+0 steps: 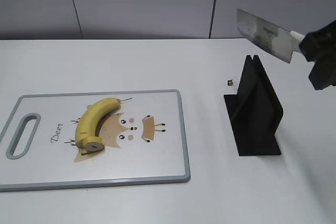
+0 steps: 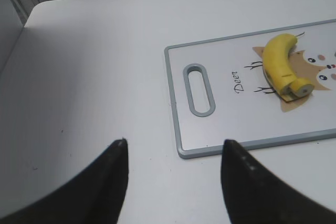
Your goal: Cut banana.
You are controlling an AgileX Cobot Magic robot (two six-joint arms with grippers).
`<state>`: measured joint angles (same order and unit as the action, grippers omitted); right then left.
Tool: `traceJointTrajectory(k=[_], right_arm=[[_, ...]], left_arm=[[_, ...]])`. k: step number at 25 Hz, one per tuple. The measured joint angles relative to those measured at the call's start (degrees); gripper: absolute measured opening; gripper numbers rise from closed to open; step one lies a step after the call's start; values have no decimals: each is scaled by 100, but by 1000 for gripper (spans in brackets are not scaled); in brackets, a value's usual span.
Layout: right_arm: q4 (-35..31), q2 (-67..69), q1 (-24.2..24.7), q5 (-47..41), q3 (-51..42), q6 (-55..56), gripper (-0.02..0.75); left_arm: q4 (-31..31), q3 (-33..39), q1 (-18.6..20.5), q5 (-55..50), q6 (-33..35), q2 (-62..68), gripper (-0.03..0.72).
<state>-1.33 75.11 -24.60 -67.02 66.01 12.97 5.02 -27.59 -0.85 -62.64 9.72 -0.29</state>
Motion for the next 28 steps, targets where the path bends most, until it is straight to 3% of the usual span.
traceJointTrajectory(k=[7,12,20,25,28], right_arm=[[-341,0,0,246,0,-2233,162],[-772,80,0,737,8,-4165,162],[-1571,787,0,790,90,-6776,162],[-1812,1340,-55,684,624,-7417,162],[-1759,1724,-295,580,1039,-7565,162]], left_arm=[[158,-138,0,132,283,250,551],[741,-560,0,557,1139,1198,551],[1487,-1404,0,816,3293,3195,551],[2049,-1978,-24,629,5425,4379,551],[2192,-2330,-239,578,6140,4976,551]])
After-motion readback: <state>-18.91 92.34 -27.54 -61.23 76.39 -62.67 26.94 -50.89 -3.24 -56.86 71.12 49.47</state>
